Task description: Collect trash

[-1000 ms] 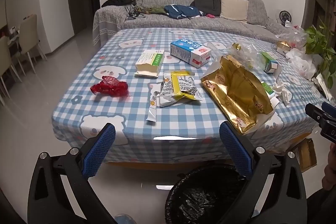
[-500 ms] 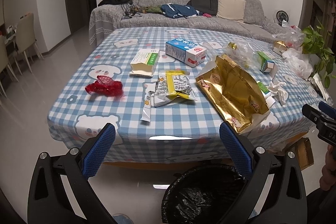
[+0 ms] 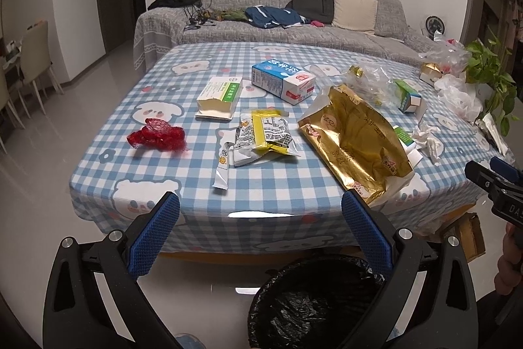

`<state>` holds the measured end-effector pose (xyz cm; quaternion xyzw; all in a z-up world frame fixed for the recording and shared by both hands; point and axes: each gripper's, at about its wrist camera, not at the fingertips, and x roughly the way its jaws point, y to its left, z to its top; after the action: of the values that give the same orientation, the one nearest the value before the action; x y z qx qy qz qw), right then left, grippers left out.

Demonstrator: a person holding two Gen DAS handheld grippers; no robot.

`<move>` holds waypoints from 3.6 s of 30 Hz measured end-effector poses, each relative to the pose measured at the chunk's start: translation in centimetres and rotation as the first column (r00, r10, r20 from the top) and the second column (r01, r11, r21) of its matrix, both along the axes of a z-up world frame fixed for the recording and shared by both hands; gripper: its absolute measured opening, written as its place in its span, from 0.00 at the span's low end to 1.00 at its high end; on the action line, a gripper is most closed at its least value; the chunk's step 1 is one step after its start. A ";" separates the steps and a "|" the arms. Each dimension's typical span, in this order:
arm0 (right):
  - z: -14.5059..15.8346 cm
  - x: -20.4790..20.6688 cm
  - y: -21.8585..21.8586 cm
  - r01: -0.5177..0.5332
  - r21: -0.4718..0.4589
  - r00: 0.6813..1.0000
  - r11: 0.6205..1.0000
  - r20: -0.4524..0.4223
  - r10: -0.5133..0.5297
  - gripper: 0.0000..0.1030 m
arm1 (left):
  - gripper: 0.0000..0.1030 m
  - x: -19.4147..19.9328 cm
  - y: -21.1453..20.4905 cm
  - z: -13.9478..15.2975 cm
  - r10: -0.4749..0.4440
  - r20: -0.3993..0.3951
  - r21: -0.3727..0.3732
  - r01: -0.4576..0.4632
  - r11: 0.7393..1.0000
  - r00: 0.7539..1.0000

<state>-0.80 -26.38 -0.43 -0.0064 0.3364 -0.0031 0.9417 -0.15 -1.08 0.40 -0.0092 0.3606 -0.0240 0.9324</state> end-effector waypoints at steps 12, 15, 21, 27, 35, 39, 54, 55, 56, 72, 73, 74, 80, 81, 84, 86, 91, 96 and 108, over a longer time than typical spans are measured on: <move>0.0 -0.1 0.1 0.000 -0.001 1.000 1.000 0.001 0.000 0.93 | 0.94 0.0 0.0 0.1 -0.003 0.003 0.004 0.003 1.000 1.000; 0.0 -0.1 0.0 0.000 -0.002 1.000 1.000 0.001 0.000 0.93 | 0.94 0.0 0.0 0.1 -0.002 0.004 0.004 0.002 1.000 1.000; 0.0 -0.1 0.0 -0.001 -0.001 1.000 1.000 0.000 0.001 0.93 | 0.94 -0.1 0.1 0.1 -0.001 0.004 0.007 0.001 1.000 1.000; 0.0 -0.1 0.0 0.001 0.000 1.000 1.000 0.000 -0.001 0.93 | 0.94 -0.1 0.4 0.0 0.000 0.003 0.015 0.000 1.000 1.000; 0.0 0.0 -0.1 0.000 0.000 1.000 1.000 0.000 0.000 0.93 | 0.94 -0.1 0.6 0.0 0.004 0.001 0.017 -0.004 1.000 1.000; 0.1 0.0 -0.1 -0.001 0.000 1.000 1.000 0.000 0.001 0.93 | 0.94 -0.1 0.6 0.1 0.006 0.000 0.021 -0.006 1.000 1.000; 0.7 0.5 0.5 -0.025 -0.006 1.000 1.000 0.006 0.025 0.93 | 0.94 0.4 1.9 0.0 0.029 -0.019 0.036 -0.028 0.999 0.999; 0.7 0.7 0.7 -0.028 -0.010 1.000 1.000 0.007 0.028 0.93 | 0.94 0.5 2.1 0.0 0.033 -0.022 0.038 -0.033 0.999 0.999; 0.7 0.9 0.8 -0.033 -0.013 0.999 0.999 0.007 0.033 0.93 | 0.94 0.7 2.4 0.0 0.036 -0.024 0.042 -0.035 0.999 0.999; 0.2 6.3 1.9 -0.074 -0.034 0.997 0.997 -0.029 0.073 0.93 | 0.94 6.3 7.1 1.1 0.105 -0.053 0.074 -0.101 0.992 0.993; 0.1 6.7 2.0 -0.077 -0.034 0.997 0.996 -0.033 0.076 0.93 | 0.94 6.9 7.4 1.0 0.109 -0.059 0.074 -0.104 0.992 0.992; 0.0 7.0 2.1 -0.080 -0.036 0.996 0.996 -0.037 0.078 0.93 | 0.94 7.5 7.7 0.9 0.114 -0.066 0.076 -0.109 0.991 0.991; -0.7 9.1 2.2 -0.088 -0.051 0.995 0.995 -0.059 0.085 0.93 | 0.94 10.9 9.1 -0.2 0.134 -0.106 0.087 -0.125 0.988 0.985; -0.8 9.5 2.1 -0.089 -0.049 0.994 0.995 -0.065 0.086 0.93 | 0.94 11.4 9.3 -0.5 0.136 -0.113 0.089 -0.126 0.988 0.984; -1.3 10.6 1.7 -0.088 -0.049 0.993 0.995 -0.084 0.084 0.93 | 0.93 12.6 9.8 -1.4 0.137 -0.141 0.087 -0.126 0.988 0.981; -1.8 11.3 1.4 -0.092 -0.043 0.991 0.995 -0.102 0.088 0.89 | 0.93 13.4 10.1 -2.1 0.140 -0.156 0.096 -0.127 0.987 0.978; -2.9 12.4 1.6 -0.119 -0.034 0.983 0.992 -0.142 0.114 0.84 | 0.90 15.1 10.6 -3.6 0.144 -0.195 0.095 -0.127 0.987 0.970; -3.8 13.0 2.2 -0.149 -0.034 0.976 0.988 -0.167 0.142 0.77 | 0.88 16.3 11.0 -4.8 0.157 -0.223 0.102 -0.137 0.985 0.962; -4.4 13.1 3.2 -0.183 -0.010 0.965 0.983 -0.193 0.178 0.63 | 0.75 17.4 12.2 -5.9 0.185 -0.259 0.096 -0.166 0.982 0.948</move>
<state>12.35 -23.19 -4.81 -0.0502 0.4233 0.0788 0.9011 17.26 11.07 -5.46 -0.0105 0.4813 0.0736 0.8734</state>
